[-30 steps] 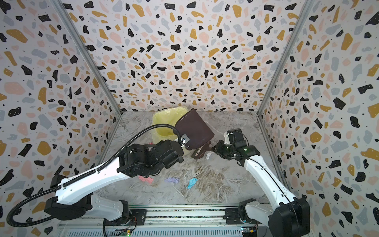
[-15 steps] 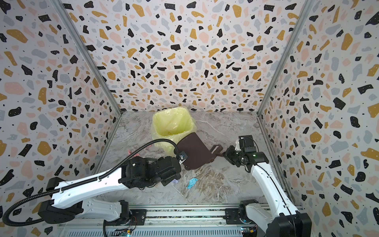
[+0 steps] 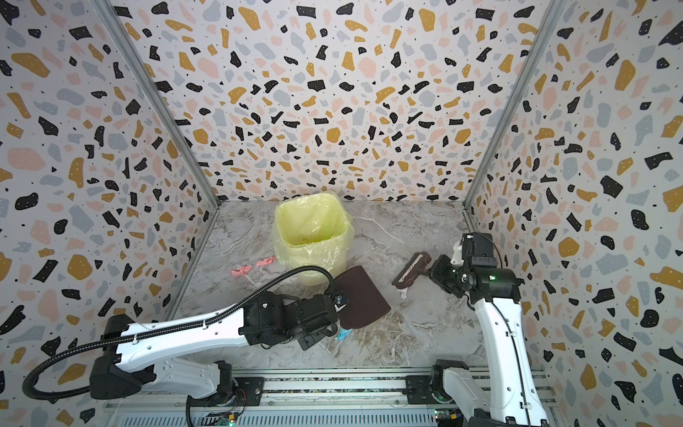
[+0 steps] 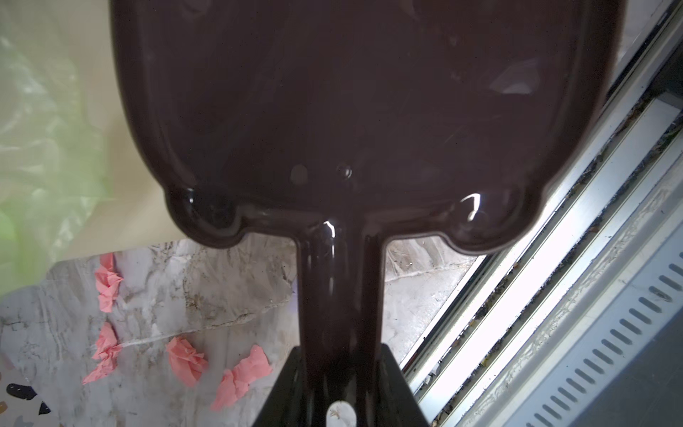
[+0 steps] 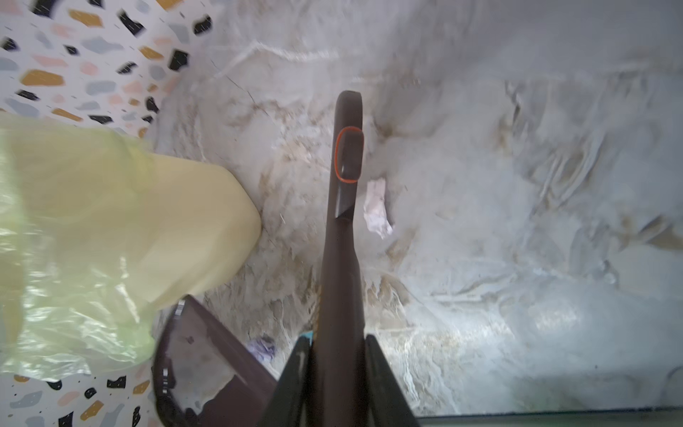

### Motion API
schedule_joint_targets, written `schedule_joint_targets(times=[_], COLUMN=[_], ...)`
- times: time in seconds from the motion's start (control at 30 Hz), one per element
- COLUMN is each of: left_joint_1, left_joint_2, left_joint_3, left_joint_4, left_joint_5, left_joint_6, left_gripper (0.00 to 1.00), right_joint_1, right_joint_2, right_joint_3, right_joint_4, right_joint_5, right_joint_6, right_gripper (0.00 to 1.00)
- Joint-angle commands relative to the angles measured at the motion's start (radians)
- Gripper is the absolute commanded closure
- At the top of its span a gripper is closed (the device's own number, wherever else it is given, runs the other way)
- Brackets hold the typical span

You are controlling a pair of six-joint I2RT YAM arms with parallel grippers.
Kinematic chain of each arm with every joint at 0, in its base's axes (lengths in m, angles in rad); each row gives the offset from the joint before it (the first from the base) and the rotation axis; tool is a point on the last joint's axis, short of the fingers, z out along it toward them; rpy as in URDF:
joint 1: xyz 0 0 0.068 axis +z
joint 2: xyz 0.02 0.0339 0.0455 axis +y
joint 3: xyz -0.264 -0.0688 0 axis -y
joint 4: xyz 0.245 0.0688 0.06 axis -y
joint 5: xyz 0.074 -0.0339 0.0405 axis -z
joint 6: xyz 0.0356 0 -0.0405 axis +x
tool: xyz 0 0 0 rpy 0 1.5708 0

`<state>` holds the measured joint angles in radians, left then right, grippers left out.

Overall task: Sweep away the paper scraps from the table
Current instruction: 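Lower the empty dustpan with the left gripper while the right moves the brush, then bring the brush down behind the white crumpled scrap with the right gripper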

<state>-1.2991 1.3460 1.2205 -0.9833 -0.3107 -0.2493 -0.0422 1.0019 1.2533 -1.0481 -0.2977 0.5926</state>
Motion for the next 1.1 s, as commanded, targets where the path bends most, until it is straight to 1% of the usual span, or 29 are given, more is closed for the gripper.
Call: schedule_joint_targets(times=[0.0, 0.1, 0.17, 0.33, 0.4, 0.47, 0.57, 0.77, 0.9, 1.07], left_joint_1=[-0.008, -0.008, -0.008, -0.006, -0.005, 0.002, 0.013, 0.042, 0.054, 0.084], left_joint_2=[0.020, 0.056, 0.087, 0.169, 0.200, 0.230, 0.255, 0.274, 0.303, 0.354], left_joint_3=[-0.014, -0.031, -0.036, -0.026, -0.013, -0.002, -0.003, -0.004, -0.001, 0.018], left_joint_4=[0.067, 0.097, 0.105, 0.119, 0.123, 0.132, 0.162, 0.231, 0.249, 0.271], left_joint_5=[0.042, 0.063, 0.068, 0.070, 0.064, 0.066, 0.077, 0.089, 0.101, 0.112], left_joint_6=[-0.012, -0.001, 0.012, 0.041, 0.050, 0.052, 0.045, 0.035, 0.042, 0.061], left_gripper=[1.00, 1.00, 1.00, 1.00, 1.00, 1.00, 1.00, 1.00, 1.00, 1.00], right_joint_1=[-0.004, 0.009, 0.067, 0.409, 0.490, 0.531, 0.572, 0.580, 0.581, 0.578], right_joint_2=[0.034, 0.060, 0.084, 0.196, 0.224, 0.228, 0.246, 0.293, 0.311, 0.315], right_joint_3=[0.104, 0.123, 0.147, 0.220, 0.217, 0.220, 0.240, 0.192, 0.157, 0.128], right_joint_4=[-0.060, -0.020, -0.010, -0.106, -0.133, -0.119, -0.117, -0.107, -0.085, -0.053], right_joint_5=[0.085, 0.158, 0.254, 0.675, 0.768, 0.766, 0.810, 0.818, 0.768, 0.740], right_joint_6=[-0.129, -0.216, -0.255, -0.371, -0.402, -0.450, -0.491, -0.606, -0.650, -0.690], right_gripper=[1.00, 1.00, 1.00, 1.00, 1.00, 1.00, 1.00, 1.00, 1.00, 1.00])
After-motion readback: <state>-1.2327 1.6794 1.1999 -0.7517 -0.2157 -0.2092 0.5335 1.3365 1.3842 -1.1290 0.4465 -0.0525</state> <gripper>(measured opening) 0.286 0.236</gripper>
